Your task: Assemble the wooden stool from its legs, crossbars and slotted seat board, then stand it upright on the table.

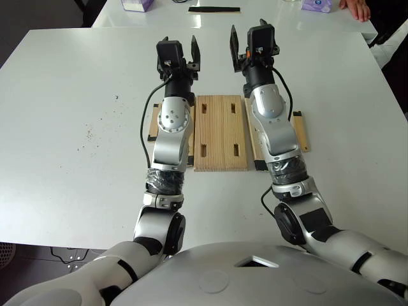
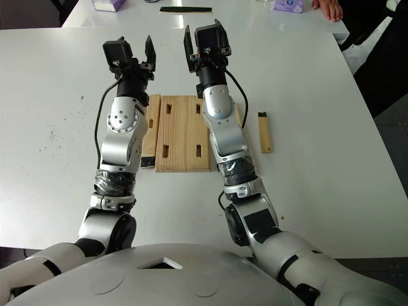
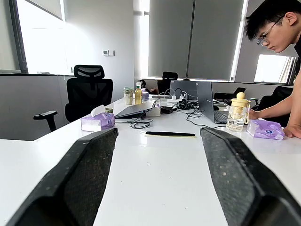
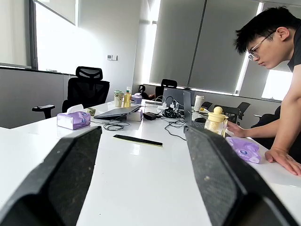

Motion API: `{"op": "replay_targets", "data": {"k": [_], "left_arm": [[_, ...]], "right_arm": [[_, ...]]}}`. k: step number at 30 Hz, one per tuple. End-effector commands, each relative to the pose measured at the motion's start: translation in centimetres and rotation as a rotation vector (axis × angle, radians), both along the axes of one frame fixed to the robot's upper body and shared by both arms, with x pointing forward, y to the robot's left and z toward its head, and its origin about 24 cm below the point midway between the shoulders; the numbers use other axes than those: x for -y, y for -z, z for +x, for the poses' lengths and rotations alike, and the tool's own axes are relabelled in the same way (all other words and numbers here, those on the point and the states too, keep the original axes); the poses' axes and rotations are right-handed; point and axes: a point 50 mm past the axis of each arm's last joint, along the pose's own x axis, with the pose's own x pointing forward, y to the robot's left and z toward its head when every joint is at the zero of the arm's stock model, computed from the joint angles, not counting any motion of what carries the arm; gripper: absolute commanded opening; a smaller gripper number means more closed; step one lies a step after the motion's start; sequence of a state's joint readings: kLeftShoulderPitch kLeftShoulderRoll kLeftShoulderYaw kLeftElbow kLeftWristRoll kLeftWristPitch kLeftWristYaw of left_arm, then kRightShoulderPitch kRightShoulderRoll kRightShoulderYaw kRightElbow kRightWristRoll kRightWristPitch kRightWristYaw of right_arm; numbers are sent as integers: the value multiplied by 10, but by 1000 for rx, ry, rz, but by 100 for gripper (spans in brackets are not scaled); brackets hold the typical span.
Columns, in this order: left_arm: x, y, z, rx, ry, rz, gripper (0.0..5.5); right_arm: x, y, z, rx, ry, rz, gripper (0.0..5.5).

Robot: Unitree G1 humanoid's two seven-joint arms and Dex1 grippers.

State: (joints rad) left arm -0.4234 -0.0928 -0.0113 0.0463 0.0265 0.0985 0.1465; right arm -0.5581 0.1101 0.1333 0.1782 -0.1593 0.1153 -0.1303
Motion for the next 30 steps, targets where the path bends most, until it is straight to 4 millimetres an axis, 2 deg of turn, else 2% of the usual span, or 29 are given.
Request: {"op": "replay_targets", "data": {"k": [1,30], "left_arm": [[3,2,-1,-2,4,0,328],[3,0,-1,3,-13,32,328]], "right_arm": [[0,-1,2,10,-3,-23,321],[1,9,5,13,19,-75,321]]}}
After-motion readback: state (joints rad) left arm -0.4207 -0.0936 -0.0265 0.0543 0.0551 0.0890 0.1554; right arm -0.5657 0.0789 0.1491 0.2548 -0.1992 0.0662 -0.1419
